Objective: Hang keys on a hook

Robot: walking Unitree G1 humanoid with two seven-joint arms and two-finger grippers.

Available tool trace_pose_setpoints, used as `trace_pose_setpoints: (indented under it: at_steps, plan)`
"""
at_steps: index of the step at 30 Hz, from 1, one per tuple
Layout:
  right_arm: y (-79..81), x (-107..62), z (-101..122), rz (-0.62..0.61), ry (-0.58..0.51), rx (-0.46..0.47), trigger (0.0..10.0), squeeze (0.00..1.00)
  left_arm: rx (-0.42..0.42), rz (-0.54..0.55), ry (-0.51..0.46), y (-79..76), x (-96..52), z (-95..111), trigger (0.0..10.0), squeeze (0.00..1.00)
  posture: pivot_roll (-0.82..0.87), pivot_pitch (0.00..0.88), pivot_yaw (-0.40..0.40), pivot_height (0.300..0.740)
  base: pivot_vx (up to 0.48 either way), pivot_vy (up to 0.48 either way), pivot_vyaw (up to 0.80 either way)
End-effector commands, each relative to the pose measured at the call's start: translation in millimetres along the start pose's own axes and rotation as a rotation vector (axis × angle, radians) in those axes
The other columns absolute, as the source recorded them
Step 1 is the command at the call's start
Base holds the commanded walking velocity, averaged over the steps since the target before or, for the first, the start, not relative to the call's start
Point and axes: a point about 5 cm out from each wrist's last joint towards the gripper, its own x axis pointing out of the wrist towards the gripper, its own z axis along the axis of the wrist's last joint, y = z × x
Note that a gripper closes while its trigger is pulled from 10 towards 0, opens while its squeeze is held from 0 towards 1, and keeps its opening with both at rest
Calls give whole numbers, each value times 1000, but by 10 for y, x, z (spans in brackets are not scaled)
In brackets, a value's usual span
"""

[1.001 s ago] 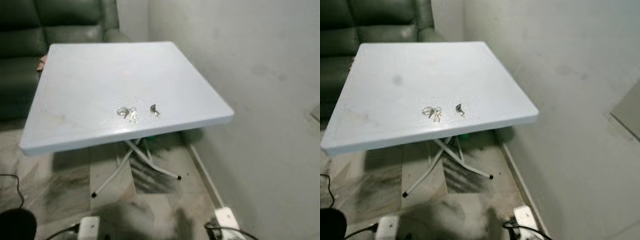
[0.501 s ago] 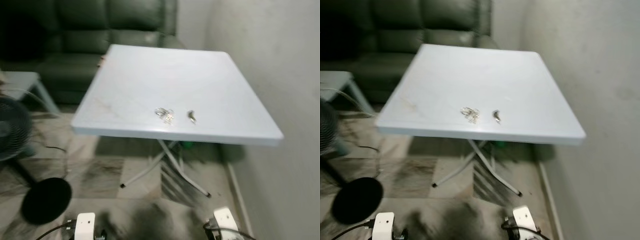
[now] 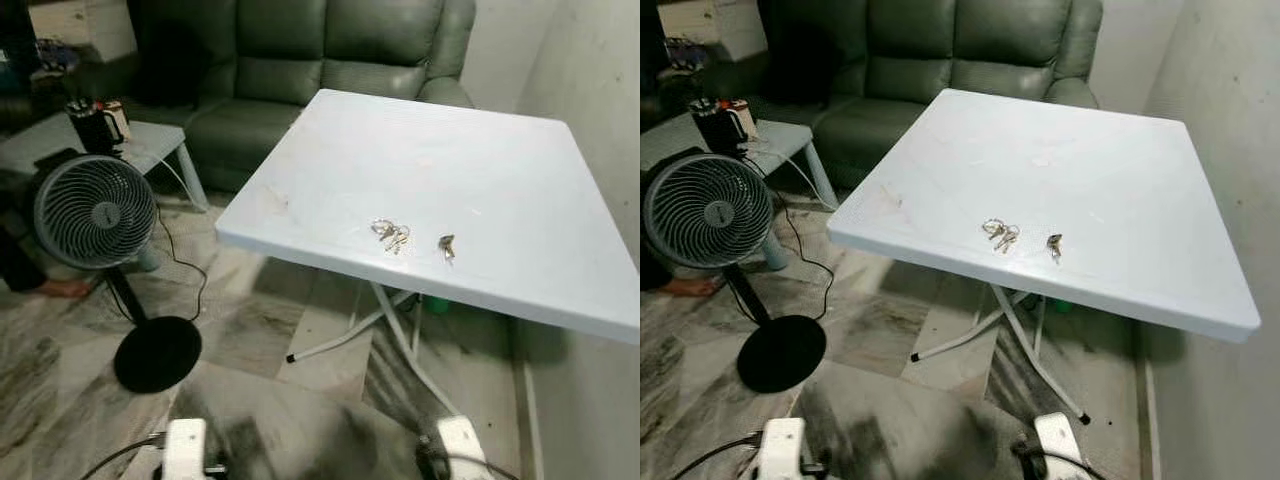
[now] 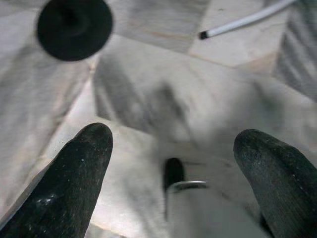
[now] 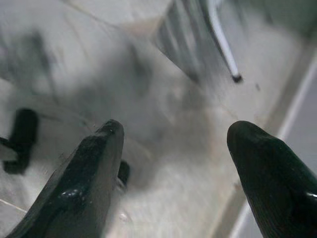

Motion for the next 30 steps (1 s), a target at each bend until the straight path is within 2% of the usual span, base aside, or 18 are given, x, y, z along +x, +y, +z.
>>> trace_pose_setpoints:
  at_steps: [1, 6, 13, 22, 30]
  plan:
    - [29, 26, 89, 5, -26, 14, 10000, 0, 18, 21, -25, 81, 12, 60, 10000, 0, 1, 0, -46, 740, 0, 0, 0]
    - [28, 27, 102, 4, -37, 19, 10000, 0, 10, 20, -57, 78, 23, 118, 10000, 0, -3, 7, -44, 740, 0, 0, 0]
    - [15, 45, 246, 5, -111, 54, 10000, 0, 12, -6, -151, 57, 22, 232, 10000, 0, -9, 30, -36, 740, 0, 0, 0]
    - [11, 19, 110, -2, -60, 39, 10000, 0, 30, 19, -68, 124, -44, -13, 10000, 0, -5, 38, -34, 740, 0, 0, 0]
    - [12, 19, 122, -1, -72, 40, 10000, 0, 30, 12, -88, 101, -44, 9, 10000, 0, -6, 39, -33, 740, 0, 0, 0]
